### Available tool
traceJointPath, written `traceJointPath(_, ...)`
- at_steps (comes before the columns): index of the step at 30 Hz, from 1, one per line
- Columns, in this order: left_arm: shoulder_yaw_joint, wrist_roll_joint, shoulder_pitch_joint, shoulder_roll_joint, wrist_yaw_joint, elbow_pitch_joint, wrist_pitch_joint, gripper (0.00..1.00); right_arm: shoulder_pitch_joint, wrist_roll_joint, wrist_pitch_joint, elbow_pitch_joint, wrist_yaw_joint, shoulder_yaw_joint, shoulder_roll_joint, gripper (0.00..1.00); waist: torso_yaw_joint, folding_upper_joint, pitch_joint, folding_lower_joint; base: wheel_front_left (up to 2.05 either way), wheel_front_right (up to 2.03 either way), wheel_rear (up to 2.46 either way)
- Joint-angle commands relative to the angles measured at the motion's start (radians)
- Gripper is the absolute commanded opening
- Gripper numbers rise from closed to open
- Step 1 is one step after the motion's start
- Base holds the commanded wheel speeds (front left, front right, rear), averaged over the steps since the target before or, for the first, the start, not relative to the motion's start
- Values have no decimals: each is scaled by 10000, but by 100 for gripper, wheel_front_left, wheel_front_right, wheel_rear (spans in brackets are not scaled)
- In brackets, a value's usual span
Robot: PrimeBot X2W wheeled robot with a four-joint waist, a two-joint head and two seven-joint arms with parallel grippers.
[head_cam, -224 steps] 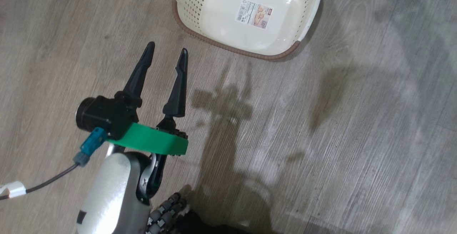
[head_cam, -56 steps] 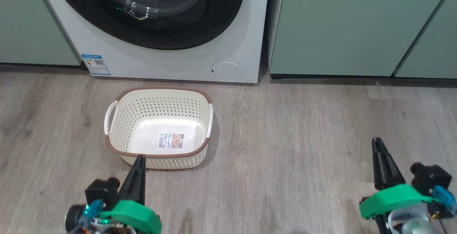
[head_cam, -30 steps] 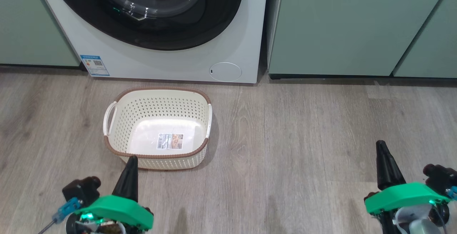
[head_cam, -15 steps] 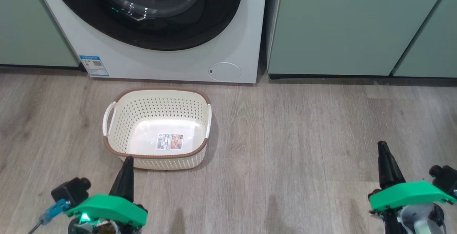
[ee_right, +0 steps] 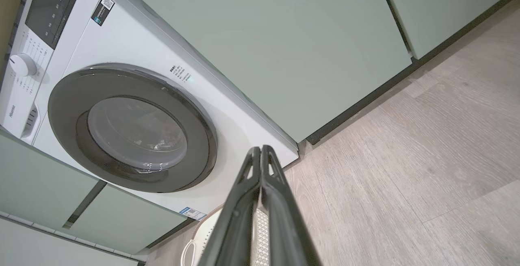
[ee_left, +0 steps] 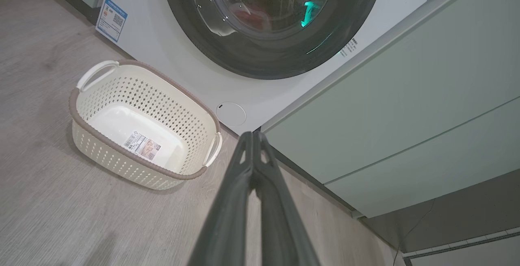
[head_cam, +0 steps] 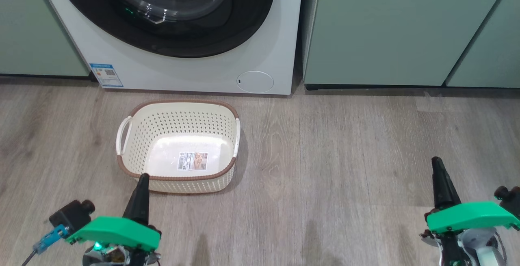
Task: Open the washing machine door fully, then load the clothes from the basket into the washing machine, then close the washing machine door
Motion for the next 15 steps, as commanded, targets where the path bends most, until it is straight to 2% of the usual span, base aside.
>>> traceJointPath(1,284,-307,-513,68,-54,-265,81,0,-492,316,97,-313,-1,68,-37,0,-3,0,0,0,0,0,0)
traceJointPath(15,518,-1893,-635,85,-174,-218,483,0,-593,1886,512,-304,-1,56,-41,0,-27,0,-4,0,0,0,0)
